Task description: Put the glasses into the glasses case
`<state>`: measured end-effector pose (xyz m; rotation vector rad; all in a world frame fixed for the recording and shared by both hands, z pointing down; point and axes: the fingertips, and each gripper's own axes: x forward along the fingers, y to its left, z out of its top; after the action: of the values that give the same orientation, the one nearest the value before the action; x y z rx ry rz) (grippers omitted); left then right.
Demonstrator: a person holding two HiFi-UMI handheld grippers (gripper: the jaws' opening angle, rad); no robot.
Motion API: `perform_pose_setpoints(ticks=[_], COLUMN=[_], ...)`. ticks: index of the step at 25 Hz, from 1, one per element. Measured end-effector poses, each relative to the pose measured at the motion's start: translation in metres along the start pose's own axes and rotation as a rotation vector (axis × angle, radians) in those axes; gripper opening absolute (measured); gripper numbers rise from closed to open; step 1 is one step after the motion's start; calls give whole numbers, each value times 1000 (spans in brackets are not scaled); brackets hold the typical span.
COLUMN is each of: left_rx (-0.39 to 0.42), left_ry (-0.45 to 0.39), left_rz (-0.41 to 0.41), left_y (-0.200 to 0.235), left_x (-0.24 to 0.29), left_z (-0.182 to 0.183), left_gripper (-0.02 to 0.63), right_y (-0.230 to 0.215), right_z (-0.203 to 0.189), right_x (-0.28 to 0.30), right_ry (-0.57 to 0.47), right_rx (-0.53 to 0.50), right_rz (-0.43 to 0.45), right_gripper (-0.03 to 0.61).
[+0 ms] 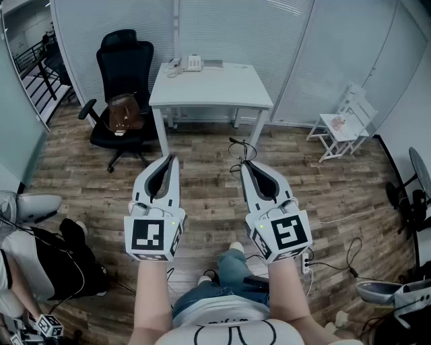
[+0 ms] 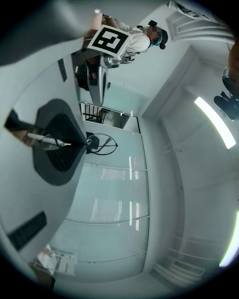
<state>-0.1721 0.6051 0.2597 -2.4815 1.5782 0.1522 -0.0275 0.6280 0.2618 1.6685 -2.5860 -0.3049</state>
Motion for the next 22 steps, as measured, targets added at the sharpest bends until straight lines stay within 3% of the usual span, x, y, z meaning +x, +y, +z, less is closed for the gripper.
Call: perform_pose_setpoints(ticks=[12,22], left_rx=[2,-26], left_ry=[27,49], left_rz=[25,37], left_y=[34,47], left_x=[94,286], left_z=[-38,-84], left_gripper=[18,18], right_y=[-61,-192], right_z=[-21,-60], right_x=[95,237], right_ry=[-20,-16], right_rx=[3,5], right_rz=[27,65], right_gripper=[20,20])
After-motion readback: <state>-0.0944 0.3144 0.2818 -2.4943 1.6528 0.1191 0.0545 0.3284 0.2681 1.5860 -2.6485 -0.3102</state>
